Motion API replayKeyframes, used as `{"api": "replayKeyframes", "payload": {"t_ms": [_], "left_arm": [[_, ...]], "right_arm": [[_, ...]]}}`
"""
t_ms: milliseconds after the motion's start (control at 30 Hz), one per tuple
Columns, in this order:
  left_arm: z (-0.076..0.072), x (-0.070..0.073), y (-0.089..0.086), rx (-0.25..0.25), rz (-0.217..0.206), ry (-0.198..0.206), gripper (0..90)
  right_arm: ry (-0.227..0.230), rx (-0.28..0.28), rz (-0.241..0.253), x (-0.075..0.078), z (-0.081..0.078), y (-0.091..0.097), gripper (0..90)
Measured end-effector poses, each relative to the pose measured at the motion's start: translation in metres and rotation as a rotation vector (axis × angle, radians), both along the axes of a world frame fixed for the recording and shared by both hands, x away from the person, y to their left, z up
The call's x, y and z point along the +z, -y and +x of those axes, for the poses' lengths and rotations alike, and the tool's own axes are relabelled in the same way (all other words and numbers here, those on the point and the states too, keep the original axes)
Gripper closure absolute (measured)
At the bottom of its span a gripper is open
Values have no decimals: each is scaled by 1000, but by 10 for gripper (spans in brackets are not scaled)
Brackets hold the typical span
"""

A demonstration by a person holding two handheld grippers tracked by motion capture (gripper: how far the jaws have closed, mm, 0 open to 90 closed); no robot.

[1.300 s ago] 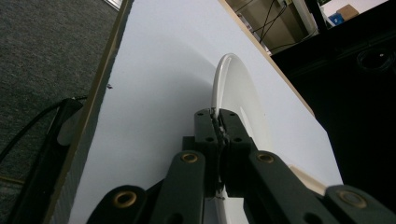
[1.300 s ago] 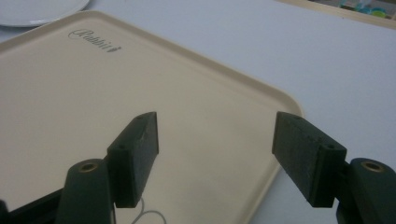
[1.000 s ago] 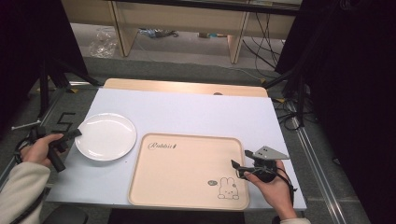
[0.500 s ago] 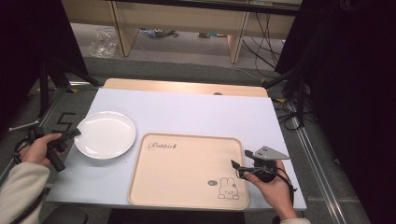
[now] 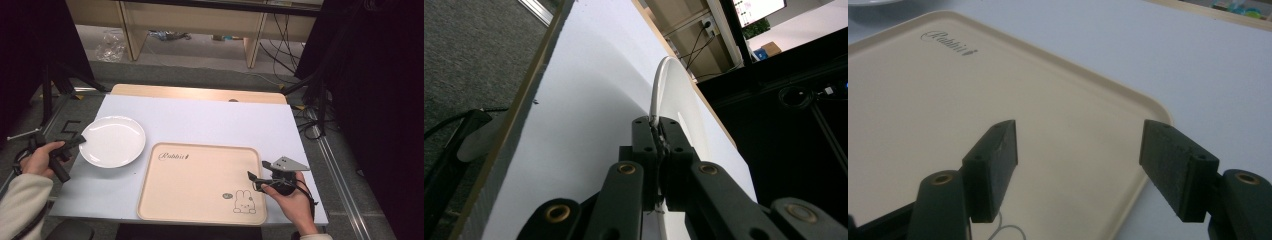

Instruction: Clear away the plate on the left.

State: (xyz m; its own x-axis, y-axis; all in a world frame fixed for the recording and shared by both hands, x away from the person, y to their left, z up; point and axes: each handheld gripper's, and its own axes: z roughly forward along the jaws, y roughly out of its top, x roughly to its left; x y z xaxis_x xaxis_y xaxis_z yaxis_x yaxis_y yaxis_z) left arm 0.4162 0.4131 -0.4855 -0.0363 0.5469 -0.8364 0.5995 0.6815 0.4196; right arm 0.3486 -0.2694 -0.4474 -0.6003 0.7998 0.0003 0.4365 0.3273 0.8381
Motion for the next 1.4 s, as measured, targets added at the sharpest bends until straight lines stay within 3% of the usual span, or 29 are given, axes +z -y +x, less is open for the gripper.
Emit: {"api": "replayKeyframes", "payload": {"t_ms": [200,300,400,567,600,667,733,833,867,900,1000,1400], "left_arm": [[-1,3,2,6,-14,13,867],[-1,4,2,5,-24,17,868],[-1,5,4,-1,-26,18,868],[0,7,7,-7,-29,28,867],[0,8,7,-3,-35,30,867],[0,8,8,-14,-57,57,868],[0,10,9,-8,-36,32,868],[0,10,11,-12,-41,34,867],[1,8,10,-25,-65,61,868],[1,9,11,-15,-43,33,867],[0,11,12,-17,-45,34,867],[1,15,21,-38,-63,46,868]], "right_arm": [[-17,1,-8,1,-1,0,323],[8,-1,-3,0,0,0,323],[-10,-1,3,0,0,0,322],[8,-2,-5,0,0,0,323],[-10,-4,-6,1,0,0,323],[-1,-6,-15,1,0,1,323],[-2,-6,-15,1,0,1,323],[-7,-4,-13,1,0,1,323],[-1,-7,-15,1,0,1,323],[-8,-5,-13,1,0,1,323],[8,-4,-6,0,0,0,323],[-2,-7,-16,1,0,1,323]]}}
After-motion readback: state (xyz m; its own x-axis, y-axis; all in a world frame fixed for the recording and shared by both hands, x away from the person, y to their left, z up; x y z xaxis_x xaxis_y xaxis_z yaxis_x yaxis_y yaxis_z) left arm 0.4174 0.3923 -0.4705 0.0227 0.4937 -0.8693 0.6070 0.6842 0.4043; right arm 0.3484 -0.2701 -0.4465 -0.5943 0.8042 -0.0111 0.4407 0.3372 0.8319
